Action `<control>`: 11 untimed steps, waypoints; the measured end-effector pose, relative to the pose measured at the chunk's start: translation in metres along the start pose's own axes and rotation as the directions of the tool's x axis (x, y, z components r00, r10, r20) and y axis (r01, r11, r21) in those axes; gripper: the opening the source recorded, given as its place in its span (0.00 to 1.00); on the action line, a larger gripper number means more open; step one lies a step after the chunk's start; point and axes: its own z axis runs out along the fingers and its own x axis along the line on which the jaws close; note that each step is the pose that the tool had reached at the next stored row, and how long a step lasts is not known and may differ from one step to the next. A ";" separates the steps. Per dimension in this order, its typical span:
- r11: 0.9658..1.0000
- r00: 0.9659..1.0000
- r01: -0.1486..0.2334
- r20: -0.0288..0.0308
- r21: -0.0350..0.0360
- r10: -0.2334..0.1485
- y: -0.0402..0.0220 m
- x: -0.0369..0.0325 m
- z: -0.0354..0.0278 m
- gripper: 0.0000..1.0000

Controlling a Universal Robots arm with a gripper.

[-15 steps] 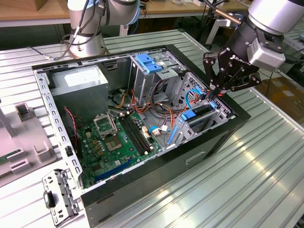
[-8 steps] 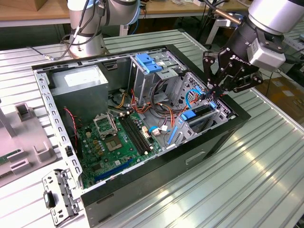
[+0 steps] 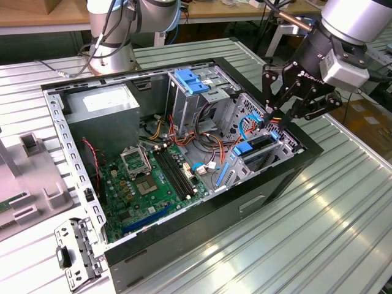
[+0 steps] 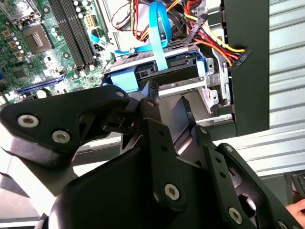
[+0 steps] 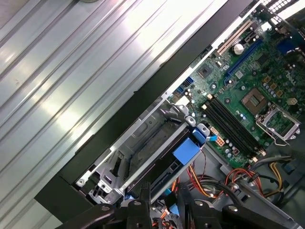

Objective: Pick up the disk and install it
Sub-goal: 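Insert the first disk wire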

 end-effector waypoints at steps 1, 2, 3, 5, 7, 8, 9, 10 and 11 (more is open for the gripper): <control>1.000 1.000 0.000 0.000 0.000 0.000 -0.0014 0.0014 0.0004 0.36; 1.000 1.000 0.000 0.000 0.000 0.000 -0.0035 0.0034 0.0011 0.36; 1.000 1.000 0.000 0.000 0.000 0.000 -0.0057 0.0057 0.0019 0.36; 1.000 1.000 0.000 0.000 0.000 0.000 -0.0084 0.0083 0.0028 0.36; 1.000 1.000 0.000 0.000 0.000 0.000 -0.0106 0.0104 0.0036 0.36; 1.000 1.000 0.000 0.000 0.000 0.000 -0.0119 0.0118 0.0041 0.36; 1.000 1.000 0.000 0.000 0.000 0.000 -0.0130 0.0129 0.0044 0.36; 1.000 1.000 0.000 0.000 0.000 0.000 -0.0143 0.0142 0.0049 0.36; 1.000 1.000 0.000 0.000 0.000 0.000 -0.0152 0.0151 0.0052 0.36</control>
